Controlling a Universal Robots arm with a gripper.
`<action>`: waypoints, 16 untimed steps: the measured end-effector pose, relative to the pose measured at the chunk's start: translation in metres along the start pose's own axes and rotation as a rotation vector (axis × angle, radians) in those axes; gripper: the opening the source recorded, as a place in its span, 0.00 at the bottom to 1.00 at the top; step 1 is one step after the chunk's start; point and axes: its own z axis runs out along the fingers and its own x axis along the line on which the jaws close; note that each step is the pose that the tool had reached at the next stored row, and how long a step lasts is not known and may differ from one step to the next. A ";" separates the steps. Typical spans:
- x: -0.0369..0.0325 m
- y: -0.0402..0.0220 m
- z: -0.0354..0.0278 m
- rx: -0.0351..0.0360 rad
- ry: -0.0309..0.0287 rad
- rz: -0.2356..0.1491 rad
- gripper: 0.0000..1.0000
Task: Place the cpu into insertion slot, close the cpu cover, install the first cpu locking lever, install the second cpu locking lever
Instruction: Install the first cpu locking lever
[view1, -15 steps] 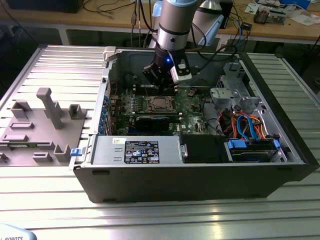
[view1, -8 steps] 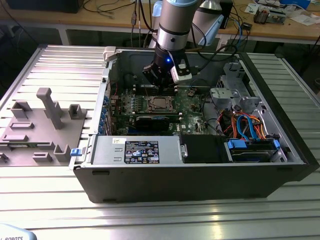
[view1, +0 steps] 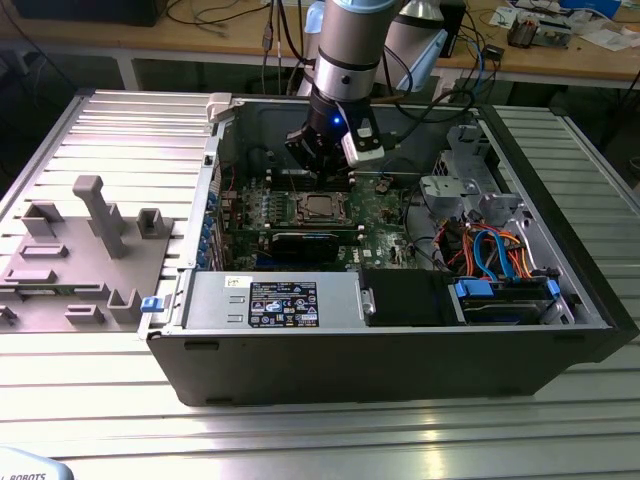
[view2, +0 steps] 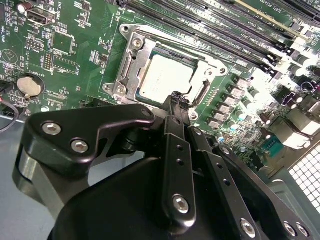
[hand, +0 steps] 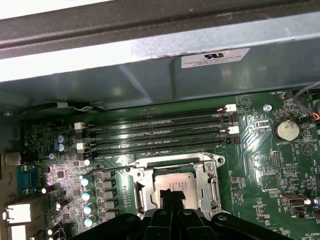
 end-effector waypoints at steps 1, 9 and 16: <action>0.0000 0.0000 0.0000 0.0001 0.0001 -0.001 0.11; 0.0000 0.0000 0.0000 0.0008 0.0003 -0.009 0.11; 0.0000 0.0000 0.0000 0.0012 0.0006 -0.014 0.11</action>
